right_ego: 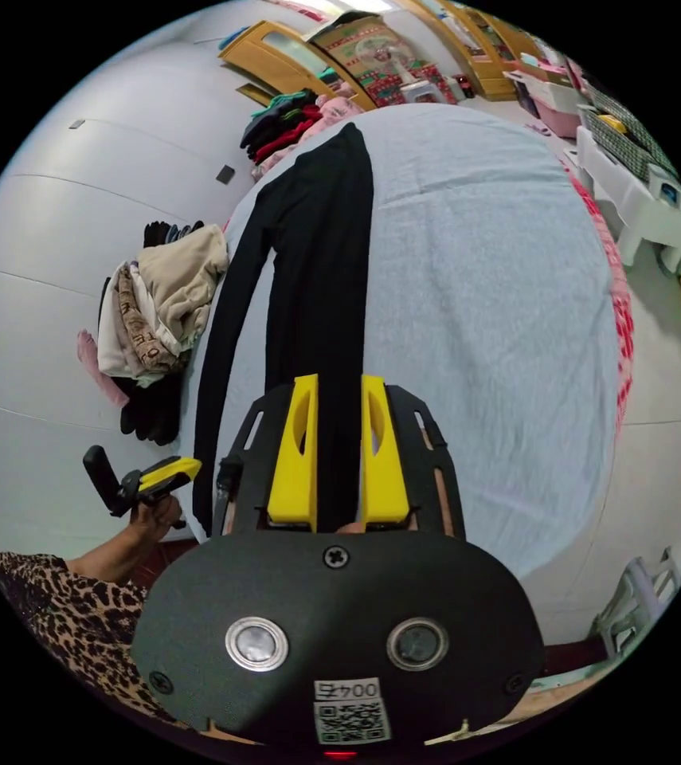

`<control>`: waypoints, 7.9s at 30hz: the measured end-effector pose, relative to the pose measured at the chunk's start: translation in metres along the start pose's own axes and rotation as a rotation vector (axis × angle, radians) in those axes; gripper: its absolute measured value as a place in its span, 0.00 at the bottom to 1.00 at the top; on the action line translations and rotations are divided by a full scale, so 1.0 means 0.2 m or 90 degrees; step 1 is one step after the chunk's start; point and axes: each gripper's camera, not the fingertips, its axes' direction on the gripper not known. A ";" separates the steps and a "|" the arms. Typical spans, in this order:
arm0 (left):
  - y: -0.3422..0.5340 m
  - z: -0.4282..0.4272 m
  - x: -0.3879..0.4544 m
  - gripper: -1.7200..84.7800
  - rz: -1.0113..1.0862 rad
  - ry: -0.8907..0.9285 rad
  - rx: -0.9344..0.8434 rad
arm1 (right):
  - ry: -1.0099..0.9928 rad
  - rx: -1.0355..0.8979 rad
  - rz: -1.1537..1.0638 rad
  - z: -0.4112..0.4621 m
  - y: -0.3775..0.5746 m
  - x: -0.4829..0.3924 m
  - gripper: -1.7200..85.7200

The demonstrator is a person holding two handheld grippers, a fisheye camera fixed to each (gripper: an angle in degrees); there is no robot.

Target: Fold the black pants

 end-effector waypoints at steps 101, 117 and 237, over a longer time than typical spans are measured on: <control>-0.43 2.04 -0.15 0.02 0.095 -0.084 -0.061 | -0.160 -0.020 0.007 -0.40 -1.28 0.11 0.09; -0.28 2.21 0.00 0.02 0.001 -0.103 -0.080 | -0.115 -0.156 0.032 -0.20 -1.94 0.18 0.03; 0.64 -0.84 -0.47 0.14 -0.501 -0.170 0.101 | 0.359 -0.483 -0.606 1.00 -1.40 -1.53 0.02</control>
